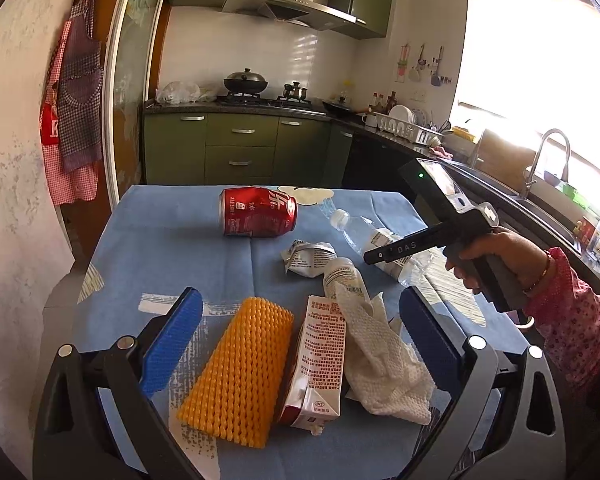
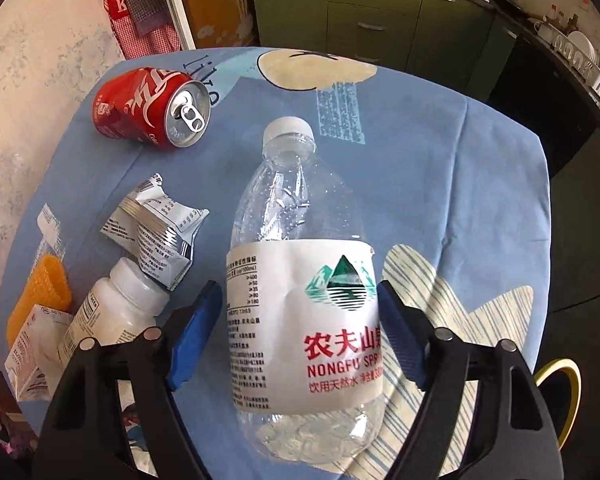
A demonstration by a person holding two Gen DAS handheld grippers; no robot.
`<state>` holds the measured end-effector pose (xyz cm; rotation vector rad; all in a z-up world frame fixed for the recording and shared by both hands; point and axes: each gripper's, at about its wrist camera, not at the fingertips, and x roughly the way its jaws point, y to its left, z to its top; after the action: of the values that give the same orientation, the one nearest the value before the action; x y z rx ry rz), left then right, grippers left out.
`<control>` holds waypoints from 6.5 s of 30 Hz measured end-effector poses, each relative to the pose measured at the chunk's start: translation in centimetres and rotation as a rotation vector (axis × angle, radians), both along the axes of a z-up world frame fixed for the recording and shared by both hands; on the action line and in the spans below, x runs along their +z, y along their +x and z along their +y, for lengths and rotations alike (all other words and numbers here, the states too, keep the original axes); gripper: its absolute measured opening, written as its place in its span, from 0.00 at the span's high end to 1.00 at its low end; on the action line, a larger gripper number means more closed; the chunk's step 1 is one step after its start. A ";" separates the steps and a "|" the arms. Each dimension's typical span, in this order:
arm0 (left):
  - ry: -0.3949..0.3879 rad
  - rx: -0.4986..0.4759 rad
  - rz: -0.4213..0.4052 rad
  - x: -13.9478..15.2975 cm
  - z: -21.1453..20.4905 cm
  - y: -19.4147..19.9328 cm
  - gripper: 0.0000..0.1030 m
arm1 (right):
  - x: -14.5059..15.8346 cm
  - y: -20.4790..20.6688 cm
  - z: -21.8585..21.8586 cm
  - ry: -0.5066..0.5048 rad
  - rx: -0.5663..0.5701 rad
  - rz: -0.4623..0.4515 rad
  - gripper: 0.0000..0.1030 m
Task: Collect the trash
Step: 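Grasp the Nongfu water bottle with the right gripper, then carry the water bottle over the bin and open the right gripper, then grasp the orange foam fruit net with the left gripper, then carry the orange foam net over the bin and open the left gripper, then grasp the white tissue with the right gripper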
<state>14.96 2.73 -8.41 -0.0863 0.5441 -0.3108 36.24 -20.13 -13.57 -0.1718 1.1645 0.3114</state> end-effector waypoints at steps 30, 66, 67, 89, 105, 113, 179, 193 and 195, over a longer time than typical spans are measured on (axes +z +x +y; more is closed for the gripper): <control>-0.009 -0.051 0.015 -0.6 -1.7 0.4 0.05 | 3.7 -9.4 -18.5 0.105 -0.355 -0.084 0.41; 0.045 -0.104 0.051 -1.5 -4.0 1.1 0.05 | 0.8 -18.0 -27.6 0.165 -0.599 -0.060 0.30; 0.053 -0.101 0.054 -1.6 -3.9 1.1 0.05 | 0.8 -18.4 -27.4 0.177 -0.602 -0.065 0.30; 0.068 -0.096 0.211 -4.3 1.7 5.6 0.35 | -0.9 -19.7 -25.5 0.228 -0.557 -0.054 0.29; 0.086 -0.126 0.385 -8.6 3.0 8.9 0.76 | -1.3 -19.0 -24.3 0.213 -0.530 -0.036 0.29; 0.109 -0.113 0.279 -5.0 3.4 7.3 0.87 | -1.0 -19.1 -24.1 0.216 -0.521 -0.048 0.29; 0.083 -0.435 -0.098 8.8 -25.9 3.8 0.05 | -0.2 -27.2 -30.7 0.325 -0.661 -0.188 0.29; 0.079 0.112 -0.091 5.4 -2.0 0.4 0.05 | -0.2 -20.0 -9.1 0.399 -0.104 -0.089 0.28; 0.059 0.133 -0.064 4.6 -0.4 0.2 0.05 | 0.2 -19.4 -5.4 0.407 -0.017 -0.094 0.28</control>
<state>15.15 2.31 -3.84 -0.0548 0.4816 -0.1669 16.85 -25.49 -13.34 0.1785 0.9875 0.5127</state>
